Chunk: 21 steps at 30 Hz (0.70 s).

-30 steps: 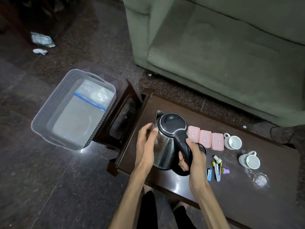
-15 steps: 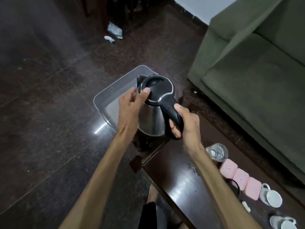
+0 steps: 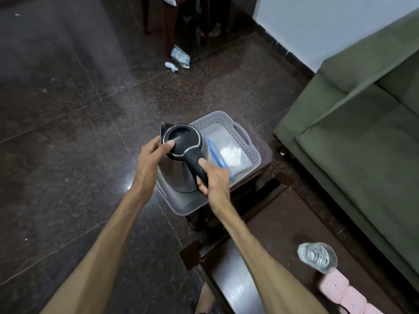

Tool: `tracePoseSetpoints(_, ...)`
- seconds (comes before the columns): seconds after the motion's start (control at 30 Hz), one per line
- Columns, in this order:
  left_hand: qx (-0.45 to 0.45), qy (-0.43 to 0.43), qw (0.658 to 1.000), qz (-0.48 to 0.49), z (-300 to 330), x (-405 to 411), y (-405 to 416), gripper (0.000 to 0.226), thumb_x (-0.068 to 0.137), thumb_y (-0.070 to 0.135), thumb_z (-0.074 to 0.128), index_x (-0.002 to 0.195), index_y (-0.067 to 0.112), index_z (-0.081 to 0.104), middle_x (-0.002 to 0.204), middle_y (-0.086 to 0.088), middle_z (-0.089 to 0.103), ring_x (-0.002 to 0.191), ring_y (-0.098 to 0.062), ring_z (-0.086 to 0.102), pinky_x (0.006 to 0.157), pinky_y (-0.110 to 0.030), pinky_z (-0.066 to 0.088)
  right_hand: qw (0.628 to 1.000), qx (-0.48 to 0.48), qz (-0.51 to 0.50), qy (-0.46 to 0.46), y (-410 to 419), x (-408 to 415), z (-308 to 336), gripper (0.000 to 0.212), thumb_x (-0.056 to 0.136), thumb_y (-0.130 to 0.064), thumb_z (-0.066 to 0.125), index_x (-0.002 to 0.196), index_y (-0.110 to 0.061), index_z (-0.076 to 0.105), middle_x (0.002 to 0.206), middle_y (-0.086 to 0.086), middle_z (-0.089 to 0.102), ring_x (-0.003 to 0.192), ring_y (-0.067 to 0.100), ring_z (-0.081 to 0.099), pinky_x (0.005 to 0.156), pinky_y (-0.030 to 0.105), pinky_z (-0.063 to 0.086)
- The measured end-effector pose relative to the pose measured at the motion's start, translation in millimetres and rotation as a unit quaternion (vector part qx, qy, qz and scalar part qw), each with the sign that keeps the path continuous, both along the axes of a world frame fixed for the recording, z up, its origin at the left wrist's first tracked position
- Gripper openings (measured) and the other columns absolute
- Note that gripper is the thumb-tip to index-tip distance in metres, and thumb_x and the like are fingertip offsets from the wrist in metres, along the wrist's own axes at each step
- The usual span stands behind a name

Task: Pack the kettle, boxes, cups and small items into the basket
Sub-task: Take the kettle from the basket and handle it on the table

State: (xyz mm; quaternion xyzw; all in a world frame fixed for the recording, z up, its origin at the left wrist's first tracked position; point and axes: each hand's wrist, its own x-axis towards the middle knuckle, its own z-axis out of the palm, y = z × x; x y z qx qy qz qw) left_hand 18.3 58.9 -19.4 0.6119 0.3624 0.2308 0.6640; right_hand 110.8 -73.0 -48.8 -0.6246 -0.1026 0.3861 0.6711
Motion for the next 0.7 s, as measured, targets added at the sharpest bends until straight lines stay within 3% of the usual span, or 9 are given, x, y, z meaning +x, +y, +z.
tracePoseSetpoints(0.1, 0.0, -0.003, 1.0, -0.013, -21, 2, 8, 0.026, 0.09, 0.039, 0.063, 0.106, 0.022, 0.076, 0.101, 0.005, 0.077, 0.091, -0.006, 0.069, 0.075, -0.014, 0.054, 1.0, 0.017, -0.001, -0.008, 3, -2, -19, 0.061, 0.079, -0.051, 0.062, 0.058, 0.005, 0.053, 0.042, -0.003, 0.044, 0.035, 0.005, 0.039, 0.039, 0.017, 0.03)
tracePoseSetpoints(0.23, 0.001, 0.005, 1.0, -0.023, -36, 8, 15, 0.032, 0.09, 0.039, 0.063, 0.113, 0.021, 0.075, 0.108, 0.002, 0.077, 0.097, -0.008, 0.07, 0.077, -0.014, 0.054, 1.0, 0.019, -0.001, -0.01, 9, 1, -35, 0.068, 0.08, -0.05, 0.062, 0.055, 0.011, 0.046, 0.05, 0.011, 0.039, 0.037, 0.008, 0.035, 0.04, 0.019, 0.029)
tracePoseSetpoints(0.3, -0.001, 0.005, 1.0, -0.016, -43, 8, 17, 0.04, 0.091, 0.04, 0.062, 0.12, 0.015, 0.072, 0.119, -0.008, 0.075, 0.108, -0.019, 0.069, 0.088, -0.025, 0.054, 1.0, 0.017, 0.005, -0.008, 11, 3, -41, 0.069, 0.082, -0.048, 0.063, 0.056, 0.013, 0.045, 0.051, 0.011, 0.04, 0.038, 0.008, 0.036, 0.041, 0.018, 0.03)
tracePoseSetpoints(0.4, -0.007, 0.014, 1.0, 0.006, -50, 10, 17, 0.042, 0.091, 0.041, 0.059, 0.124, 0.016, 0.071, 0.129, -0.015, 0.069, 0.126, -0.036, 0.061, 0.106, -0.048, 0.047, 0.999, 0.015, 0.026, -0.02, 10, 6, -50, 0.056, 0.088, -0.046, 0.062, 0.051, -0.006, 0.052, 0.046, 0.007, 0.045, 0.037, 0.011, 0.037, 0.041, 0.023, 0.028)
tracePoseSetpoints(0.5, -0.004, 0.019, 1.0, 0.021, -50, 12, 13, 0.042, 0.093, 0.039, 0.056, 0.125, 0.016, 0.07, 0.133, -0.016, 0.066, 0.131, -0.04, 0.055, 0.115, -0.063, 0.037, 0.998, 0.014, 0.052, -0.028, 7, 8, -54, 0.06, 0.094, -0.049, 0.06, 0.052, -0.007, 0.054, 0.048, 0.013, 0.047, 0.04, 0.016, 0.04, 0.045, 0.026, 0.03)
tracePoseSetpoints(0.63, -0.023, 0.034, 0.997, 0.06, -45, 17, 11, 0.045, 0.089, 0.041, 0.059, 0.127, 0.019, 0.07, 0.136, -0.016, 0.065, 0.132, -0.038, 0.056, 0.116, -0.062, 0.037, 0.991, -0.066, 0.066, -0.092, 0, 21, -62, 0.072, 0.098, -0.066, 0.046, 0.055, -0.01, 0.058, 0.048, -0.004, 0.055, 0.049, 0.012, 0.051, 0.056, 0.033, 0.041)
tracePoseSetpoints(0.7, -0.025, 0.044, 0.995, 0.084, -48, 16, 9, 0.049, 0.09, 0.038, 0.059, 0.132, 0.015, 0.067, 0.14, -0.016, 0.063, 0.135, -0.036, 0.055, 0.117, -0.058, 0.039, 0.985, -0.111, 0.015, -0.135, -3, 34, -67, 0.063, 0.098, -0.063, 0.049, 0.057, -0.015, 0.057, 0.051, -0.008, 0.056, 0.053, 0.005, 0.05, 0.058, 0.031, 0.041)
